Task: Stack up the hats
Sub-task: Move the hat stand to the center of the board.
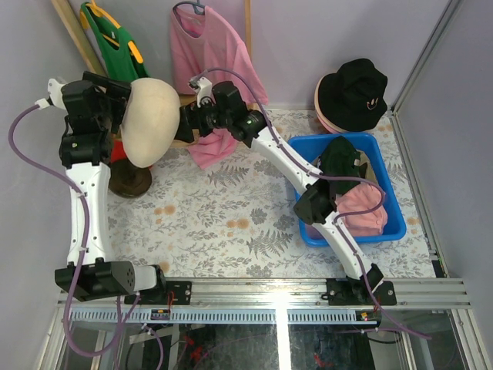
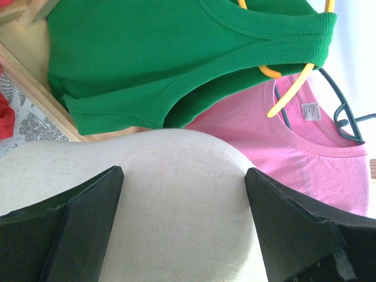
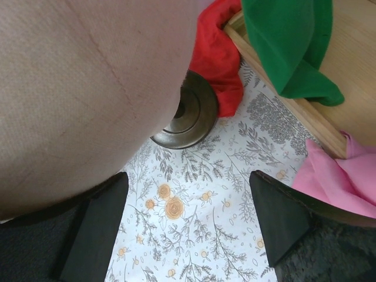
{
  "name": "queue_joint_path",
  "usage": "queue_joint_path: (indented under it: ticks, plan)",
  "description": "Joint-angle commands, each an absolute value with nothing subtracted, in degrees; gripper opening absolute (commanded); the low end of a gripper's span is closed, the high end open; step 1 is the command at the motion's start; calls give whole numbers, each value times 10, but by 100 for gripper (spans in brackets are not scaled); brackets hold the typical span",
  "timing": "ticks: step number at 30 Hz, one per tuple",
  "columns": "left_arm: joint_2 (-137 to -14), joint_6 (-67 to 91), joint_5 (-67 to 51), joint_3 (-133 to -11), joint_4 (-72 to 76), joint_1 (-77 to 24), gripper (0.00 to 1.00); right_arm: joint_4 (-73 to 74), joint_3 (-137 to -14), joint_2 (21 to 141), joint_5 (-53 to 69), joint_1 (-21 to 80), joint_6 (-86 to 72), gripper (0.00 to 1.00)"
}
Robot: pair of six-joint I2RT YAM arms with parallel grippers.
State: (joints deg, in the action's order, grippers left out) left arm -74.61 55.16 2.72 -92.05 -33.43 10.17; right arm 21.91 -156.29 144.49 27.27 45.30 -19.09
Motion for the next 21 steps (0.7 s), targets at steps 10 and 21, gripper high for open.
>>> queue_joint_path:
  ticks: [10, 21]
  plan:
    - [-789, 610, -148, -952, -451, -51, 80, 4, -1585, 1289, 271, 487, -219, 91]
    - [-830, 634, -124, -997, -432, -138, 80, 47, -1567, 1242, 274, 468, -190, 91]
